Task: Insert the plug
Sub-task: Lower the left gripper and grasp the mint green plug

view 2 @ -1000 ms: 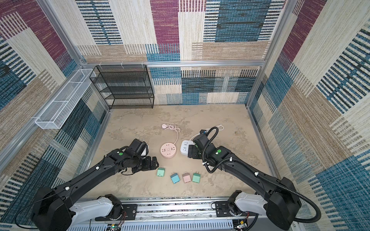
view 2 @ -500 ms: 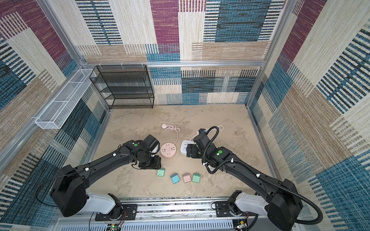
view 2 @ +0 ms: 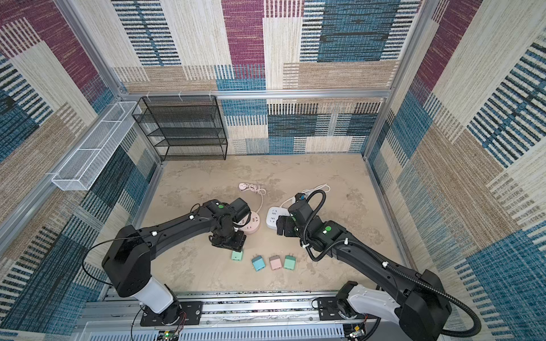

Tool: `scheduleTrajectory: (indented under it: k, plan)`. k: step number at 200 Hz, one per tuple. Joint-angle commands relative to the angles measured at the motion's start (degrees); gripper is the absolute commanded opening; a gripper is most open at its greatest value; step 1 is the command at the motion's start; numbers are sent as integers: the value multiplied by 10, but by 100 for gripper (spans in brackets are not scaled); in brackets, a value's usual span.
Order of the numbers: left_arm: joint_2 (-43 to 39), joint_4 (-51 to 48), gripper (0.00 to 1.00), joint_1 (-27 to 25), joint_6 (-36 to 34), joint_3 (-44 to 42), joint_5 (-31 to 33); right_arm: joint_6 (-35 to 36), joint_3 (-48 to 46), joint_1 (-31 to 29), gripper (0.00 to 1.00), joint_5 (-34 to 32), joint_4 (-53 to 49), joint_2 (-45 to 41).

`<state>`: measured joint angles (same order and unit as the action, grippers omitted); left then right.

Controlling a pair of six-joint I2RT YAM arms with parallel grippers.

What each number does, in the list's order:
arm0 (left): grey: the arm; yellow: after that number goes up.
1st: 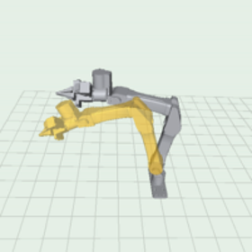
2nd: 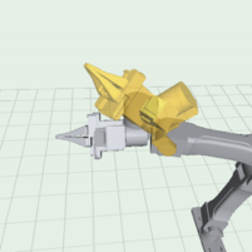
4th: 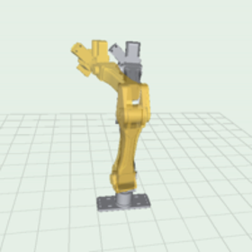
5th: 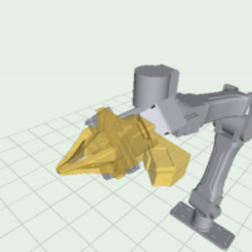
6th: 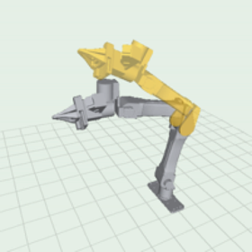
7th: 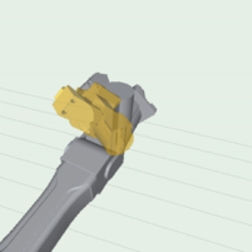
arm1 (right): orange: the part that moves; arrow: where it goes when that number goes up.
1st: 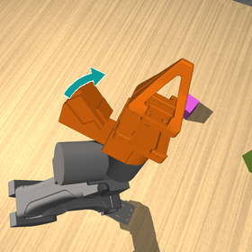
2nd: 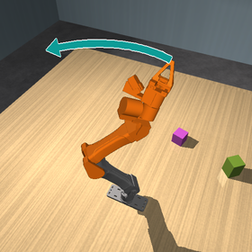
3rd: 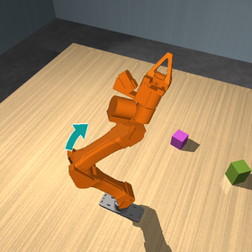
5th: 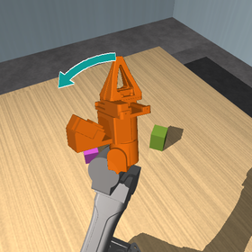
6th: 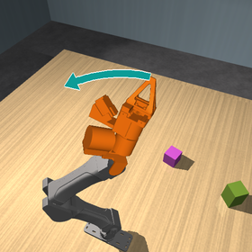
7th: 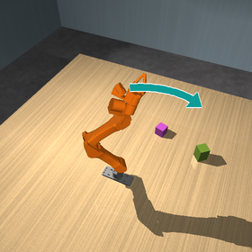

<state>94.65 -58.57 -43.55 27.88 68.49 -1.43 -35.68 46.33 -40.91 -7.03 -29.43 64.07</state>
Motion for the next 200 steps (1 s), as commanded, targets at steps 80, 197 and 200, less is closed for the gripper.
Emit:
scheduleTrajectory:
  k: [80,197,200]
  plan:
    - [36,26,68,-5,15,-5,-29,19,7,-1,95,6,34,13]
    - [86,66,60,-5,19,-13,-32,16,-5,-1,95,3,38,-3]
    - [88,67,59,-5,19,-13,-32,17,-7,-1,95,2,38,-3]
